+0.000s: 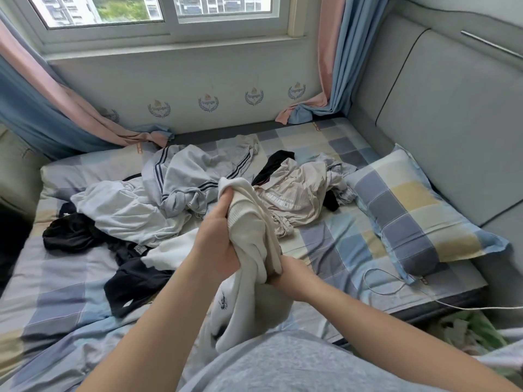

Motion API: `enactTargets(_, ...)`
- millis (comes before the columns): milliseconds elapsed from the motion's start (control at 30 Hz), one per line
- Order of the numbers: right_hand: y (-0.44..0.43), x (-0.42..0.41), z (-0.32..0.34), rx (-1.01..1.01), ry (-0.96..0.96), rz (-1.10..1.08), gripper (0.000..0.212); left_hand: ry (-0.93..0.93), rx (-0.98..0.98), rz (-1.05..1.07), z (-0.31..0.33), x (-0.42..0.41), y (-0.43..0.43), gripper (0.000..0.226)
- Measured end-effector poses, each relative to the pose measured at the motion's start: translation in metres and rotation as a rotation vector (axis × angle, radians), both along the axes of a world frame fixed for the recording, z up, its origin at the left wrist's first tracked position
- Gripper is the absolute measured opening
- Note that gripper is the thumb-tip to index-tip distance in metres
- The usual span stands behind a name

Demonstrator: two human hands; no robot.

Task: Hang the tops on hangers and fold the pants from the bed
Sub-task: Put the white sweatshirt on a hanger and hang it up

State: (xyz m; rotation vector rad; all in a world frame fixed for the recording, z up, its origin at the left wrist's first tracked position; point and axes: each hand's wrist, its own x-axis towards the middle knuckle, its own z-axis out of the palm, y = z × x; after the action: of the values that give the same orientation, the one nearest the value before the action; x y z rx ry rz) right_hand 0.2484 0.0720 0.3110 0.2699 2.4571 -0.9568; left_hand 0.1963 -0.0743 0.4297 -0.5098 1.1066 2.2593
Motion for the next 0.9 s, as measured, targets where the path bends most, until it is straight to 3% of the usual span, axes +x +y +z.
enactTargets(100,0.013,-0.01,-0.007,0.006,0.073,-0.163,0.006,0.043,-0.01,0.028,-0.001,-0.008,-0.01,0.059)
enactTargets(233,0.049,-0.025,0.022,-0.111,0.215,-0.384,0.025,0.108,-0.22,0.05,-0.028,-0.02,-0.027,0.042)
enactTargets(300,0.061,-0.03,0.048,-0.203,0.303,-0.386,0.036,0.148,-0.457,-0.108,-0.046,-0.019,-0.032,0.036)
enactTargets(400,0.063,-0.032,0.087,-0.322,0.407,-0.314,0.033,0.277,-0.85,-0.472,-0.07,-0.014,-0.033,0.028)
enactTargets(467,0.055,-0.032,0.107,-0.367,0.422,-0.239,0.026,0.419,-0.992,-0.639,-0.081,-0.006,-0.026,0.048)
enactTargets(500,0.049,-0.03,0.114,-0.38,0.416,-0.194,0.024,0.513,-1.046,-0.646,-0.083,-0.003,-0.019,0.066)
enactTargets(567,0.035,-0.026,0.125,-0.401,0.399,-0.116,0.02,0.723,-1.051,-0.609,-0.081,0.005,0.0,0.075)
enactTargets(667,0.027,-0.025,0.134,-0.417,0.41,-0.061,0.02,0.836,-0.962,-0.487,-0.08,0.016,0.023,0.049)
enactTargets(733,0.035,-0.028,0.136,-0.379,0.433,-0.081,0.02,0.858,-1.033,-0.373,-0.085,0.016,0.023,0.023)
enactTargets(900,0.07,-0.033,0.118,-0.143,0.408,-0.162,0.015,0.781,-1.212,-0.258,-0.098,0.006,0.0,0.026)
